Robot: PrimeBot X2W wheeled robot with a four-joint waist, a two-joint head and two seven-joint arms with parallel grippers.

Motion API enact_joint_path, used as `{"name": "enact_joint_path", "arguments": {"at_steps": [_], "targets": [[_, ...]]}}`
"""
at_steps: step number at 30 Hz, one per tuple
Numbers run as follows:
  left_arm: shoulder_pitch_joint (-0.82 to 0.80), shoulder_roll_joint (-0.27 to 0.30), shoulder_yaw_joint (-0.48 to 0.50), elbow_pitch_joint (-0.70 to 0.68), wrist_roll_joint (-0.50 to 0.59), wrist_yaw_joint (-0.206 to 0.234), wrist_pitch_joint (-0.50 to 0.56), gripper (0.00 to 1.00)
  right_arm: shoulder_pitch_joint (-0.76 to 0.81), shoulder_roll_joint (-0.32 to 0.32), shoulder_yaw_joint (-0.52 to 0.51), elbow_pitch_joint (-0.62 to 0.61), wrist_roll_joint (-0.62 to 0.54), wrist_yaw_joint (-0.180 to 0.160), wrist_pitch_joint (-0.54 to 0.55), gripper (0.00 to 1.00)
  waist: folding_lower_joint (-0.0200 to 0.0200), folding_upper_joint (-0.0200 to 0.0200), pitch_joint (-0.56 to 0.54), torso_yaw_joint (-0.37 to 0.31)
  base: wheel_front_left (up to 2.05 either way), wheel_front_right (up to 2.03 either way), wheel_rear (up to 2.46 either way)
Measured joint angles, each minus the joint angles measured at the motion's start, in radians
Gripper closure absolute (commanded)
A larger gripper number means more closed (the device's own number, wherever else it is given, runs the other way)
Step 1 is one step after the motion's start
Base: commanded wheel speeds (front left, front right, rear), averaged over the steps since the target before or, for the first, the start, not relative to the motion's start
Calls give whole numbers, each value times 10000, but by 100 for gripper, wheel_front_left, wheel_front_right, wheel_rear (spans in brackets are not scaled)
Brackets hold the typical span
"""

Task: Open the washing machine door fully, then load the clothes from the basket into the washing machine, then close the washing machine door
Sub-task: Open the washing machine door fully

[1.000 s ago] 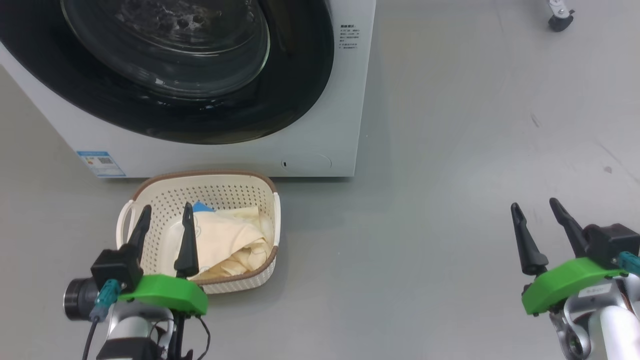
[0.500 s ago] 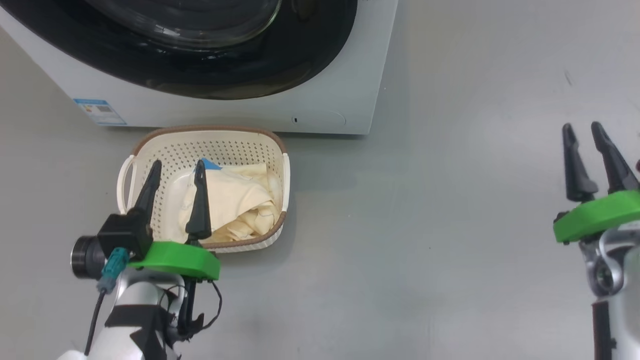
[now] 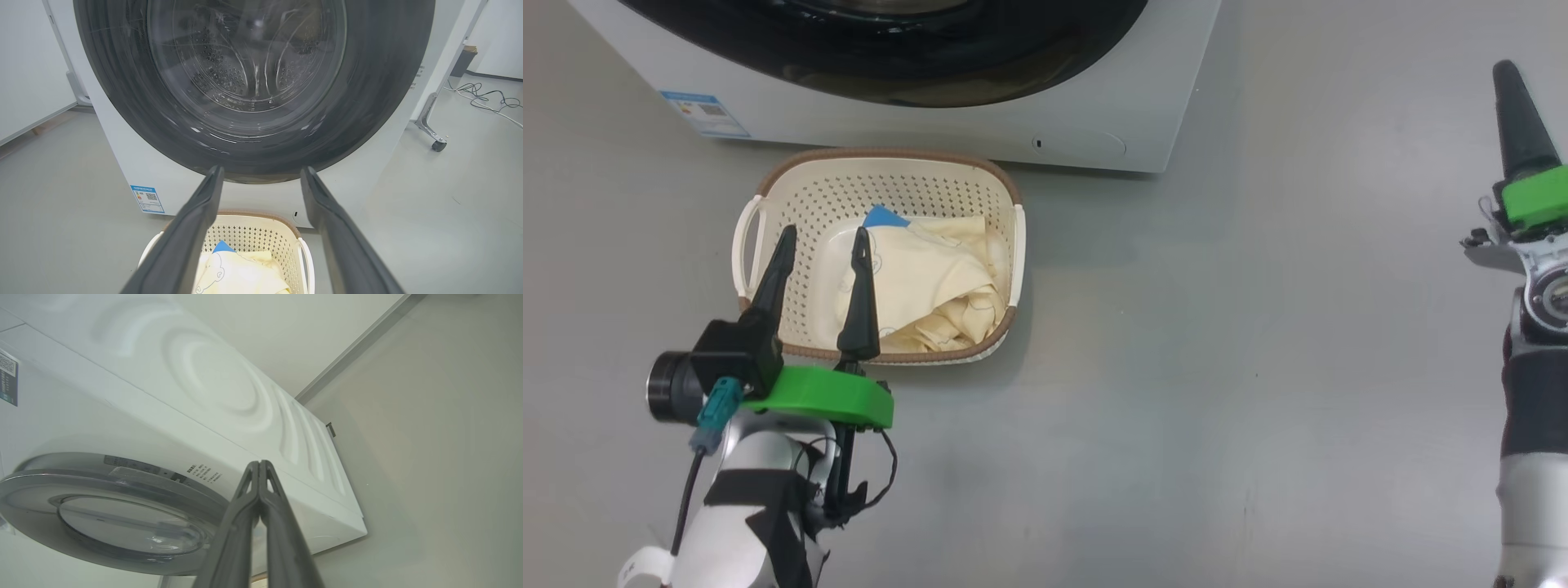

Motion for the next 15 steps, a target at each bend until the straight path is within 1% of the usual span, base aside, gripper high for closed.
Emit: {"name": "enact_joint_path", "arguments": {"at_steps": [3, 8, 12, 15], "targets": [[-146, -23, 4, 40, 0, -86, 0, 0, -620, 0, -230, 364, 1774, -13, 1016, 100, 0, 0, 151, 114, 0, 0, 0], [-247, -94, 0, 44, 98, -123, 0, 0, -1577, -4, -675, 1243, 4086, -13, 2721, 100, 0, 0, 315, 317, 0, 0, 0], [-277, -134, -8, 67, 105, -163, 0, 0, -2261, -4, -838, 2042, 5024, -13, 3787, 100, 0, 0, 388, 472, 0, 0, 0], [-278, -171, -40, 69, 178, -173, 0, 0, -2588, -10, -832, 2309, 5114, -15, 4109, 100, 0, 0, 416, 566, 0, 0, 0]]}}
